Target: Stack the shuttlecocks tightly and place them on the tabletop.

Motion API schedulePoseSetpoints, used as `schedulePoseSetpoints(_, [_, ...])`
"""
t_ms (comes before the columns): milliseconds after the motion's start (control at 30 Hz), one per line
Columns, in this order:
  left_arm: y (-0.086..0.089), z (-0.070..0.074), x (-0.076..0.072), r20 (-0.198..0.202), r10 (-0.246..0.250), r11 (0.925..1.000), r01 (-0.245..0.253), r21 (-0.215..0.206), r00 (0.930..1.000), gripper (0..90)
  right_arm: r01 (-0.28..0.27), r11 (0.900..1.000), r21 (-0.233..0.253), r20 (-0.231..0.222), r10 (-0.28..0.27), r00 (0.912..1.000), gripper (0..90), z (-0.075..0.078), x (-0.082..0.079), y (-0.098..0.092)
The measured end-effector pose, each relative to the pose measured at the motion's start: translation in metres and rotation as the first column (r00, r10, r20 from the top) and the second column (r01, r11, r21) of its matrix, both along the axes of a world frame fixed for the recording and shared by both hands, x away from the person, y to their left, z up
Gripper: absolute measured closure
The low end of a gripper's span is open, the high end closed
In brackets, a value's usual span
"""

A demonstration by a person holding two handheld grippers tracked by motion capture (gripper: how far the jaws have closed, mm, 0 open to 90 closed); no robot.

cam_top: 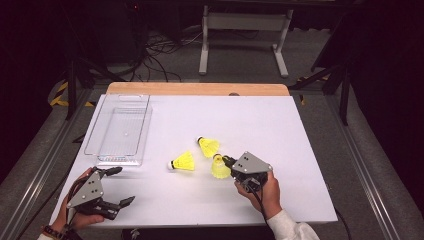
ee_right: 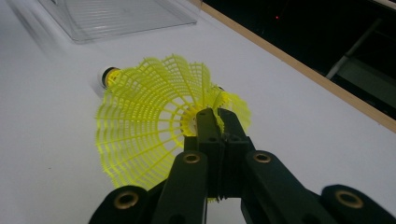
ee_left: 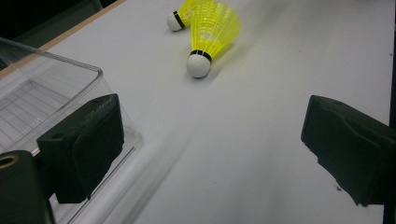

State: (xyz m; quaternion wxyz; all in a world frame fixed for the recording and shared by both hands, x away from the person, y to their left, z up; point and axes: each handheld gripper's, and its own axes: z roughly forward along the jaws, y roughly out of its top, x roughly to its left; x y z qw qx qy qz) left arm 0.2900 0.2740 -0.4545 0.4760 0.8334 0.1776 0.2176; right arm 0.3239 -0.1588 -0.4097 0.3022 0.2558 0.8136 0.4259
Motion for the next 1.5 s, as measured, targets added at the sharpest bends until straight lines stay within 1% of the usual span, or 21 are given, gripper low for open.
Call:
schedulePoseSetpoints(100, [0.0,0.001,0.0,0.004,0.0,1.0,0.0,-0.003,1.0,7.1,-0.006,1.0,0.0,0.002,0.006,1.0,89.8,0.0,0.001,0.004])
schedulePoseSetpoints(200, [0.001,0.002,-0.001,0.006,0.001,1.0,-0.001,-0.007,1.0,7.1,-0.026,1.0,0.009,-0.005,0.026,0.9996,89.8,0.0,0.004,0.01])
schedulePoseSetpoints(333, [0.001,0.001,-0.001,0.004,0.003,0.9999,-0.003,-0.01,1.0,7.1,-0.052,0.999,0.005,-0.017,0.052,0.9985,89.8,-0.002,0.007,0.019])
schedulePoseSetpoints(467, [0.002,0.002,-0.001,0.006,0.002,0.9999,-0.002,-0.012,1.0,7.1,-0.084,0.996,0.015,-0.039,0.084,0.9957,89.8,-0.005,0.012,0.026])
schedulePoseSetpoints(533, [0.003,0.002,-0.001,0.002,0.005,0.9998,-0.005,-0.017,1.0,7.1,-0.094,0.996,0.008,-0.048,0.095,0.9944,89.8,-0.007,0.015,0.03])
schedulePoseSetpoints(567, [0.003,0.001,-0.001,0.001,0.005,0.9999,-0.005,-0.016,1.0,7.1,-0.11,0.994,0.019,-0.066,0.111,0.9916,89.8,-0.009,0.018,0.032])
schedulePoseSetpoints(633, [0.003,0.002,-0.001,0.002,0.005,0.9998,-0.005,-0.02,1.0,7.1,-0.11,0.994,0.016,-0.071,0.11,0.9914,89.8,-0.01,0.02,0.034])
schedulePoseSetpoints(733, [0.003,0.001,0.0,-0.004,0.002,0.9998,-0.002,-0.022,1.0,7.1,-0.131,0.991,0.02,-0.093,0.132,0.9868,89.8,-0.013,0.024,0.039])
schedulePoseSetpoints(900, [0.001,0.0,-0.001,-0.001,-0.002,0.9999,0.002,-0.015,1.0,7.1,-0.155,0.987,0.047,-0.125,0.16,0.9792,89.8,-0.021,0.033,0.044])
schedulePoseSetpoints(933, [0.001,0.001,-0.001,-0.003,-0.002,0.9999,0.002,-0.016,1.0,7.1,-0.168,0.984,0.064,-0.14,0.175,0.9746,89.8,-0.024,0.034,0.045])
schedulePoseSetpoints(1033, [0.003,0.0,0.0,-0.006,-0.001,0.9998,0.001,-0.018,1.0,7.2,-0.187,0.979,0.079,-0.152,0.197,0.9685,89.8,-0.027,0.037,0.047])
schedulePoseSetpoints(1067, [0.003,0.0,0.0,-0.007,-0.001,0.9999,0.001,-0.016,1.0,7.2,-0.201,0.974,0.104,-0.164,0.216,0.9626,89.8,-0.028,0.039,0.049])
schedulePoseSetpoints(1100, [0.002,0.0,0.0,-0.006,-0.001,0.9999,0.001,-0.016,1.0,7.2,-0.201,0.974,0.104,-0.164,0.216,0.9626,89.8,-0.028,0.039,0.049])
schedulePoseSetpoints(1133, [0.002,0.0,0.0,-0.007,-0.002,0.9999,0.002,-0.017,1.0,7.2,-0.219,0.968,0.119,-0.171,0.237,0.9563,89.7,-0.03,0.039,0.051])
schedulePoseSetpoints(1233, [0.002,0.0,-0.001,-0.004,-0.003,0.9999,0.003,-0.014,1.0,7.2,-0.224,0.967,0.119,-0.172,0.242,0.955,89.6,-0.031,0.04,0.052])
schedulePoseSetpoints(1300, [0.002,0.001,-0.001,-0.004,-0.003,0.9998,0.003,-0.018,1.0,7.2,-0.242,0.962,0.129,-0.186,0.263,0.9468,89.3,-0.034,0.041,0.054])
schedulePoseSetpoints(1333, [0.002,0.001,-0.001,-0.004,-0.003,0.9998,0.003,-0.017,1.0,7.2,-0.233,0.964,0.127,-0.184,0.254,0.9495,89.1,-0.035,0.041,0.055])
schedulePoseSetpoints(1367, [0.002,0.001,-0.001,-0.004,-0.003,0.9998,0.003,-0.017,1.0,7.2,-0.227,0.965,0.13,-0.191,0.249,0.9495,88.8,-0.038,0.042,0.056])
schedulePoseSetpoints(1400, [0.002,0.001,-0.001,-0.005,-0.003,0.9999,0.003,-0.016,1.0,7.2,-0.227,0.964,0.137,-0.206,0.252,0.9455,88.5,-0.042,0.044,0.056])
schedulePoseSetpoints(1433, [0.002,0.0,-0.001,-0.004,-0.005,0.9999,0.005,-0.014,1.0,7.2,-0.22,0.968,0.123,-0.222,0.243,0.9444,87.6,-0.049,0.046,0.058])
schedulePoseSetpoints(1500, [0.001,0.0,-0.001,0.0,-0.007,0.9999,0.007,-0.009,1.0,7.2,-0.217,0.968,0.126,-0.229,0.241,0.9431,87.3,-0.052,0.047,0.058])
